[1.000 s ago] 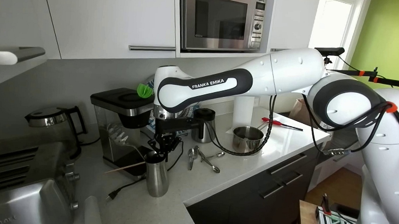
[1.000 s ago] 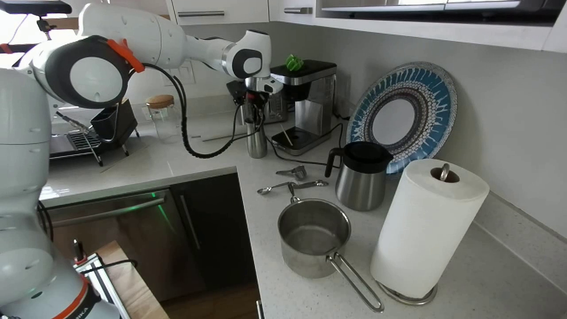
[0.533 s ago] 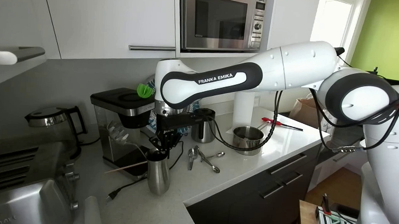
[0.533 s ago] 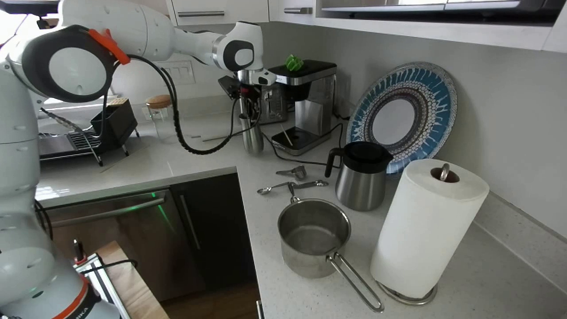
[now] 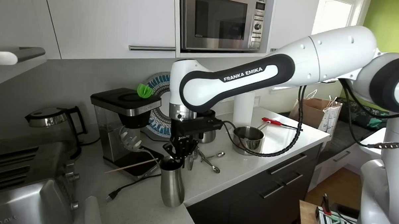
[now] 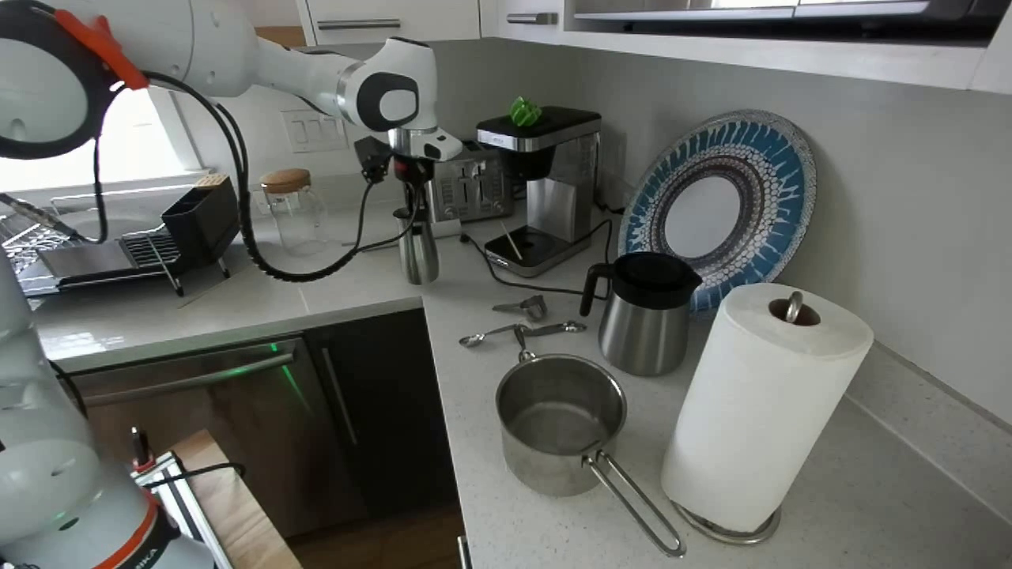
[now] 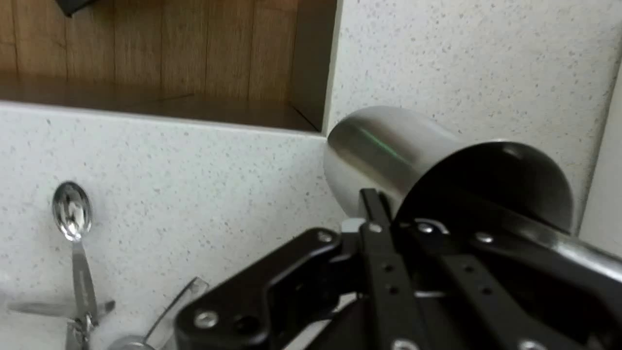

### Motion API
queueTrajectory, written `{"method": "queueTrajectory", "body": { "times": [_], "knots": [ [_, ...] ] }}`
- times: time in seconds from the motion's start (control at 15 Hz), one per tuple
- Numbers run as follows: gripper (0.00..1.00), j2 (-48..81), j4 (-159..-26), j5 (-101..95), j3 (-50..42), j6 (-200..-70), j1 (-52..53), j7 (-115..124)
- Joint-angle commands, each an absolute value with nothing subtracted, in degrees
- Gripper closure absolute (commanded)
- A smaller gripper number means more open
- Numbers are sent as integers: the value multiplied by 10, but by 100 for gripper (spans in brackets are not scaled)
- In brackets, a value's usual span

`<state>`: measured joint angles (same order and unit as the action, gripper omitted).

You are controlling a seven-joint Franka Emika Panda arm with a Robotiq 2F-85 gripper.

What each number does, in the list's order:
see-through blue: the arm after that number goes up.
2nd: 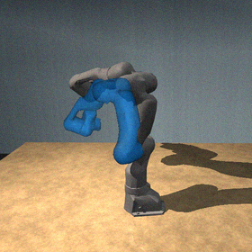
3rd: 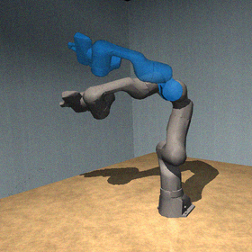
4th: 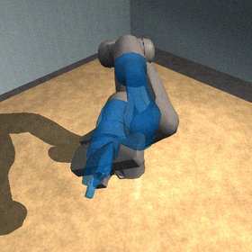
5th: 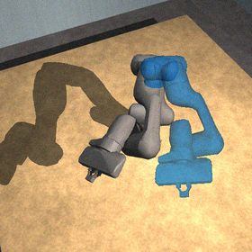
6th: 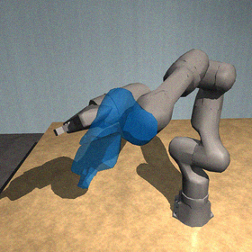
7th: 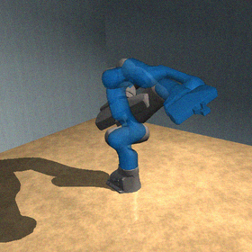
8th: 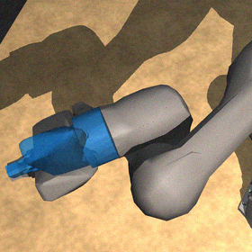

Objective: Put the cup inside the pot

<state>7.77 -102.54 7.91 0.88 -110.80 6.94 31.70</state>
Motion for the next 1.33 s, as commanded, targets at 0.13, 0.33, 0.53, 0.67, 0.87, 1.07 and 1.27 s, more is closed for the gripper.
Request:
{"method": "queueTrajectory", "body": {
  "times": [0.13,0.33,0.53,0.67,0.87,1.07,1.27],
  "knots": [
    [99,-88,-1228,121,2,-1185,37,411],
    [95,-30,-1162,103,14,-1153,36,390],
    [95,-17,-1154,102,18,-1153,38,390],
    [99,-27,-1160,101,14,-1153,33,406],
    [99,-80,-1198,93,2,-1152,14,464],
    [99,-151,-1254,90,-10,-1146,-15,523],
    [99,-226,-1307,83,-22,-1126,-56,573]
  ]
}}
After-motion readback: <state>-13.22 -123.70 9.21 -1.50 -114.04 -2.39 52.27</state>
